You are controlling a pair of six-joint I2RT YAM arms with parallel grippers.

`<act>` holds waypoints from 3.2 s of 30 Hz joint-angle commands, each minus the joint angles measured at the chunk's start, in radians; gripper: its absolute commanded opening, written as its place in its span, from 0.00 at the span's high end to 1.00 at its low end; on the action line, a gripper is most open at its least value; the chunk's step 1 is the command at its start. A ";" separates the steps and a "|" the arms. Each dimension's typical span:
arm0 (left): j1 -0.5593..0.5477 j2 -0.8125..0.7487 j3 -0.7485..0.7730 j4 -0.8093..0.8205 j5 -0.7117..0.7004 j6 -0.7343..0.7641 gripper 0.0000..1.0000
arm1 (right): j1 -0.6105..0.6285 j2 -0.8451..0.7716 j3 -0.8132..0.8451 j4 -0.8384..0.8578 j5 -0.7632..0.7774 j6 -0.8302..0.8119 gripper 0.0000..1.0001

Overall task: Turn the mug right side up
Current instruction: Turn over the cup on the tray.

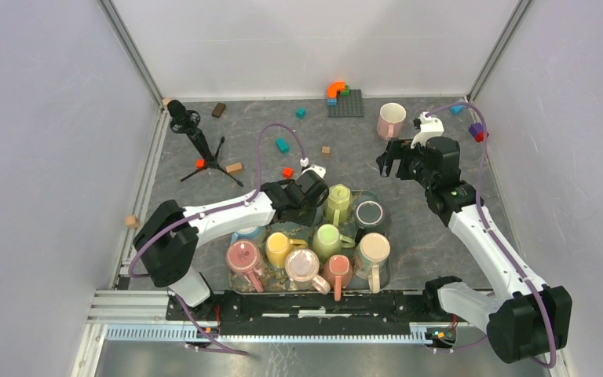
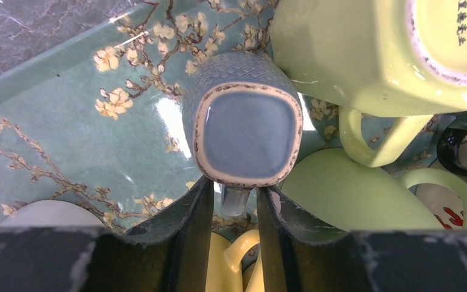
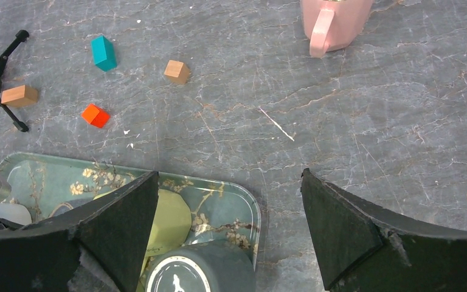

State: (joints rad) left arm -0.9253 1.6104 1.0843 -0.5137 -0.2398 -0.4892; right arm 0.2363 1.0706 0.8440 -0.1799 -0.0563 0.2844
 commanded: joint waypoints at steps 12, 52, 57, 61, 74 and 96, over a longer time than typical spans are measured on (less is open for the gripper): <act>-0.005 0.019 -0.007 0.103 -0.095 0.058 0.63 | 0.015 -0.008 -0.006 0.052 -0.021 0.006 0.08; 0.035 -0.296 0.215 0.043 -0.035 0.080 0.98 | 0.058 -0.100 -0.062 0.252 -0.346 0.123 0.07; 0.073 -0.308 0.309 0.043 0.076 0.070 0.98 | 0.057 -0.136 -0.125 0.403 -0.508 0.245 0.06; 0.100 -0.313 0.358 0.066 0.153 0.051 0.98 | 0.058 -0.144 -0.208 0.631 -0.636 0.407 0.05; 0.145 -0.316 0.393 0.214 0.344 -0.042 0.98 | 0.174 -0.032 -0.317 1.160 -0.654 0.755 0.03; 0.163 -0.342 0.293 0.396 0.460 -0.164 0.98 | 0.248 0.191 -0.340 1.667 -0.407 1.067 0.17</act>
State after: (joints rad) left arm -0.7685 1.3109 1.3861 -0.2478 0.1864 -0.6067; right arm 0.4778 1.2503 0.5022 1.3327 -0.5331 1.2934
